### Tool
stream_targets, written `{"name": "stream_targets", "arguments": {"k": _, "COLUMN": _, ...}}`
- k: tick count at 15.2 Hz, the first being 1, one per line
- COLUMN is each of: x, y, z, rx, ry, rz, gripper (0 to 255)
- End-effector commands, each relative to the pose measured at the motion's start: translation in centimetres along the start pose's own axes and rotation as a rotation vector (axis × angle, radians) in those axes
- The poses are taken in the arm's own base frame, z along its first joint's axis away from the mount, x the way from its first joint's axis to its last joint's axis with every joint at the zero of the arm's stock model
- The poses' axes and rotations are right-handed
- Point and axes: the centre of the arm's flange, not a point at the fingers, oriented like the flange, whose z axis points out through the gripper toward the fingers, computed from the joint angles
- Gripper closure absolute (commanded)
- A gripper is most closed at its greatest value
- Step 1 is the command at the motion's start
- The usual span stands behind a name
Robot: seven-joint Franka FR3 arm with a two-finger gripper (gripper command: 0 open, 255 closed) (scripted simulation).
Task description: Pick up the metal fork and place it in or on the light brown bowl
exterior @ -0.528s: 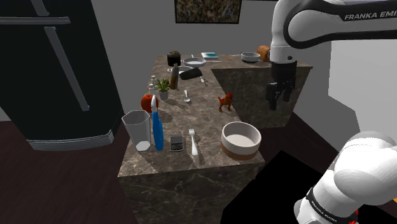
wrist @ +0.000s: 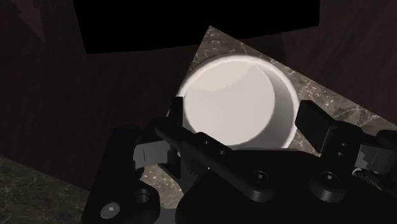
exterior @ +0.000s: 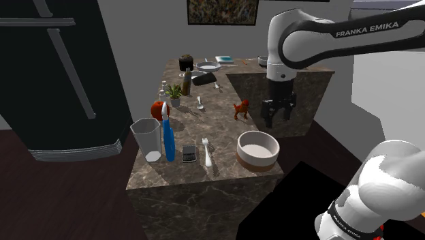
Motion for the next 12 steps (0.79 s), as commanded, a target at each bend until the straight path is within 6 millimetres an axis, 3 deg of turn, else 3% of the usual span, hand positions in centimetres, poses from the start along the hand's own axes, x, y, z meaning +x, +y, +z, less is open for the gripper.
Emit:
{"name": "stream_targets", "arguments": {"k": 1, "x": 1.4, "y": -1.7, "z": 0.9, "rx": 0.011, "ry": 0.004, "rz": 0.034, "gripper": 0}}
{"name": "stream_targets", "arguments": {"k": 12, "x": 9.9, "y": -11.3, "z": 5.9, "rx": 0.064, "ry": 0.019, "rz": 0.209, "gripper": 0}}
